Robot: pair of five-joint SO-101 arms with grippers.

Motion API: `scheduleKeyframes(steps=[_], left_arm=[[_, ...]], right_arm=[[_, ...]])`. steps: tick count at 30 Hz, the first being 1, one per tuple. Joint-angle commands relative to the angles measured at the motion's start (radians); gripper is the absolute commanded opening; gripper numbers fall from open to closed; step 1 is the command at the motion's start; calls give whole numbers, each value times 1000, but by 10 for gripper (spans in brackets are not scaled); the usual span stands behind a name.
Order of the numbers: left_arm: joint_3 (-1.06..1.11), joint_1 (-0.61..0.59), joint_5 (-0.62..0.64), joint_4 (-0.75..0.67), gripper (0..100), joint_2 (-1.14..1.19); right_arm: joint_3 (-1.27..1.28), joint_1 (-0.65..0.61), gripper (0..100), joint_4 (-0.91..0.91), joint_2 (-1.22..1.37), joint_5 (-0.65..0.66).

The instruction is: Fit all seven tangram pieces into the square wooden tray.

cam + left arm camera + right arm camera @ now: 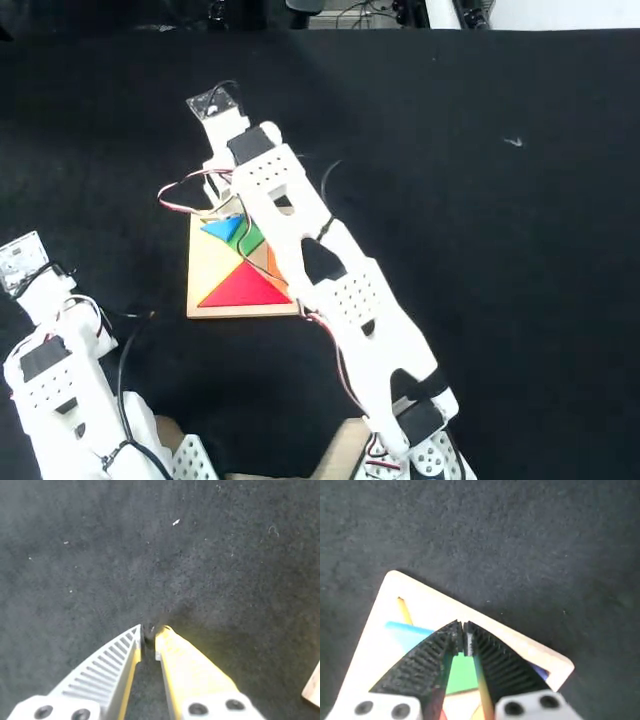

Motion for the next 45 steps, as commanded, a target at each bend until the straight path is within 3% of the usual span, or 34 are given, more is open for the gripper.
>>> scheduleKeyframes(steps=[1,8,14,31,45], left_arm=[[-5,-2,6,-12,66,-14],[-5,-2,6,-12,66,-14],[-5,-2,6,-12,66,-14],[-5,-2,6,-12,66,-14],[-5,-2,6,-12,66,-14]], right_arm=[[-97,15,11,48,-59,8],[-153,-55,11,138,-58,9],[-76,-118,11,78,-58,9],[38,-77,11,-61,-58,3],[-107,-44,10,80,-64,-60]])
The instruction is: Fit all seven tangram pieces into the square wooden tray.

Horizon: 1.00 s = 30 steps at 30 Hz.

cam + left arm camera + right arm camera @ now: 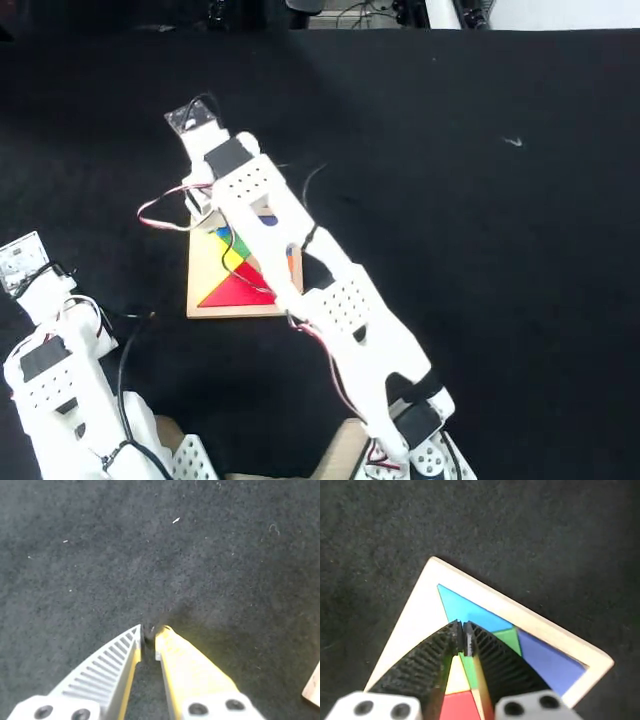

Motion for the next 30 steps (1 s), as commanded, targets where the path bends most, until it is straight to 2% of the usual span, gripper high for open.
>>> scheduleKeyframes(steps=[1,8,13,16,19,24,30], left_arm=[[-5,-2,6,-12,66,-14],[-8,25,11,-17,66,-14],[-27,81,12,-6,66,-14],[-82,99,14,68,66,-14],[-171,174,8,86,66,-15],[-414,318,12,97,66,-31],[-598,374,12,193,66,-193]], right_arm=[[-133,32,10,63,-58,-12],[-355,103,10,163,-81,-11],[-389,281,10,163,-191,21],[-380,413,10,164,-323,61],[-341,540,10,164,-492,66],[-19,629,10,164,-848,66],[579,580,11,133,-1385,71]])
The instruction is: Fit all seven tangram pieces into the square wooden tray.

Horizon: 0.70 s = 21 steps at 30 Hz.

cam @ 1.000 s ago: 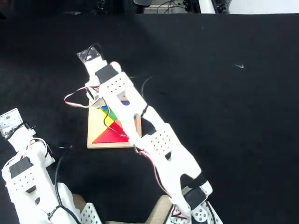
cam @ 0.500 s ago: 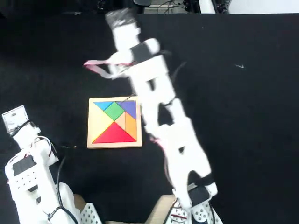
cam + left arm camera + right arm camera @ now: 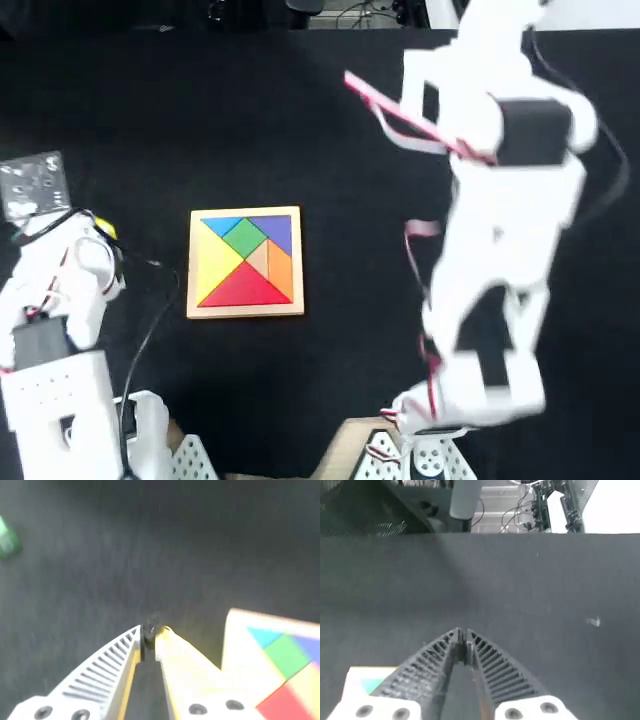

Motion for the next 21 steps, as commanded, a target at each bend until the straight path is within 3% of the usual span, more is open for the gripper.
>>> scheduleKeyframes(steps=[1,6,13,21], left_arm=[[-122,50,5,77,66,-123],[-67,151,5,183,66,-373],[237,166,3,178,73,-717],[654,151,5,-101,241,-697]], right_arm=[[360,-35,11,-15,-384,6],[765,-68,11,-173,-780,6],[1446,-61,11,-454,-1218,6],[2025,-61,11,-790,-1656,6]])
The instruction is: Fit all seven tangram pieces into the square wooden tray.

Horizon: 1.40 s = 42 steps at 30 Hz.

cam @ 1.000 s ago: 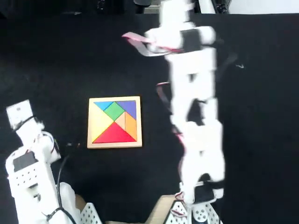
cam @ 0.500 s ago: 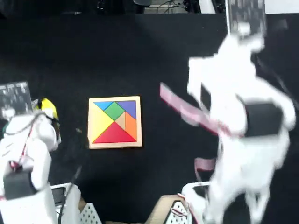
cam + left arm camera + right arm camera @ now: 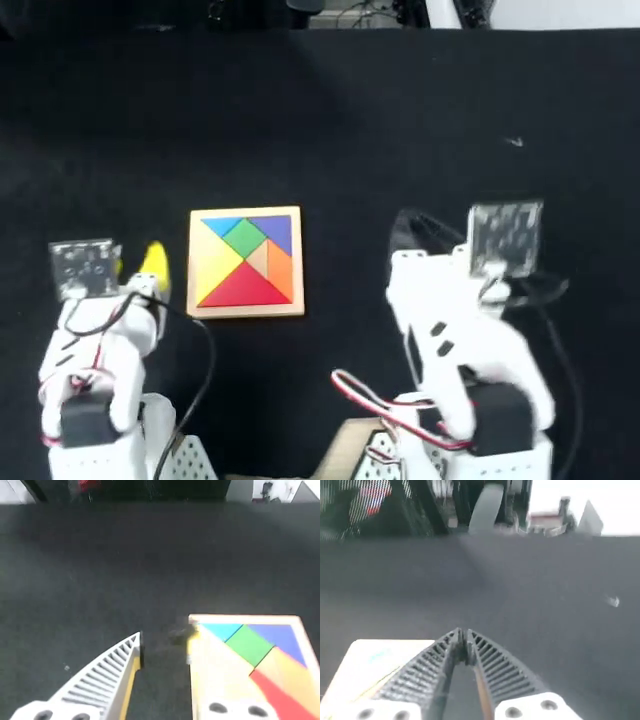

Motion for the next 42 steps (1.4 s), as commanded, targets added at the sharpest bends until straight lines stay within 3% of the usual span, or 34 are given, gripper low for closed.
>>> scheduleKeyframes(steps=[1,3,7,12,16,19,22,24,30,42], left_arm=[[174,-1,5,-163,246,-17],[242,-1,6,-212,245,-15],[237,-1,21,-114,245,-15],[237,-1,26,120,245,-14],[237,-1,26,282,245,-14],[237,-19,46,281,227,-14],[237,-36,64,282,102,-14],[237,-30,61,282,19,-14],[237,-36,64,282,150,-14],[237,-41,64,282,164,-14]], right_arm=[[228,-8,11,-147,-209,6],[346,-8,11,-190,-329,6],[492,-8,11,-238,-363,6],[673,-8,11,-256,-344,5],[671,-8,11,-84,-337,5],[671,-8,11,54,-341,5],[670,-8,11,242,-344,6],[671,-11,11,218,-351,5],[671,-9,11,235,-352,5],[671,-9,11,235,-352,5]])
